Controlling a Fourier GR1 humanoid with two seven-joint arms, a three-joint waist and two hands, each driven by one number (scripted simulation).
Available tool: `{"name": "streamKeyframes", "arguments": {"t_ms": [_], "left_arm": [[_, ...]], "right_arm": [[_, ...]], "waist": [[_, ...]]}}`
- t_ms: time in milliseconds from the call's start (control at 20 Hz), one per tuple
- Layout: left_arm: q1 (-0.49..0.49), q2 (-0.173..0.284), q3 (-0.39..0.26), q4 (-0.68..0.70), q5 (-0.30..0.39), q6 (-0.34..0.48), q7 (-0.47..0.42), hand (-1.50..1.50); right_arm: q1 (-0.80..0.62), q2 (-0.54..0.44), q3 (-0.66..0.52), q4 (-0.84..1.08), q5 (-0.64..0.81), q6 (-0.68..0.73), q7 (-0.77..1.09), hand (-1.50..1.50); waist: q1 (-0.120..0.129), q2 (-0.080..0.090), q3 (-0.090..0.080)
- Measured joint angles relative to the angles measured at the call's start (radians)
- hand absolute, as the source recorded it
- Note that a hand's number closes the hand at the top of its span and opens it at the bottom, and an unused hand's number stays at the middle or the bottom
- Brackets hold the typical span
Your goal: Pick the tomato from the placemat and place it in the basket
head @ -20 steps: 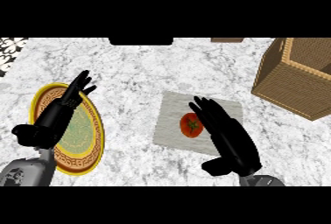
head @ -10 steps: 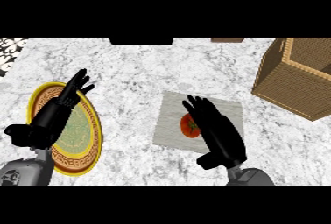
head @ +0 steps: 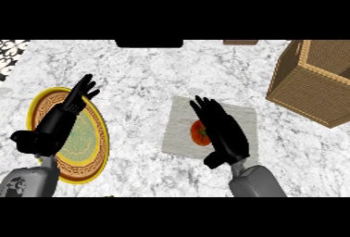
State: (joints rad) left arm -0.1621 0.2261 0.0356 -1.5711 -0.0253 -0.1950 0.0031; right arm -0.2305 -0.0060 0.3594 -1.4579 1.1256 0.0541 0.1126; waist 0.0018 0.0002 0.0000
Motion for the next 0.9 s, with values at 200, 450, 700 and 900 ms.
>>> {"name": "streamKeyframes", "arguments": {"t_ms": [200,450,700,900], "left_arm": [[-0.015,-0.016,0.0,-0.018,-0.006,-0.001,0.029,0.0],[-0.011,-0.029,-0.001,-0.042,-0.025,-0.005,0.049,0.0],[-0.008,-0.033,0.011,-0.039,-0.022,-0.016,0.042,0.0],[0.006,-0.045,0.006,-0.033,-0.039,-0.012,0.024,0.0]], "right_arm": [[-0.016,0.003,-0.009,0.071,0.001,-0.033,-0.006,-1.5],[-0.028,0.003,-0.024,0.112,-0.008,-0.025,-0.035,-1.5],[-0.066,-0.002,-0.007,0.165,-0.014,0.005,-0.043,1.5],[-0.066,-0.012,-0.01,0.165,0.002,0.022,-0.065,1.5]], "waist": [[0.0,0.0,0.0],[0.0,-0.002,-0.001],[0.0,-0.009,-0.006],[-0.002,-0.012,-0.007]]}}
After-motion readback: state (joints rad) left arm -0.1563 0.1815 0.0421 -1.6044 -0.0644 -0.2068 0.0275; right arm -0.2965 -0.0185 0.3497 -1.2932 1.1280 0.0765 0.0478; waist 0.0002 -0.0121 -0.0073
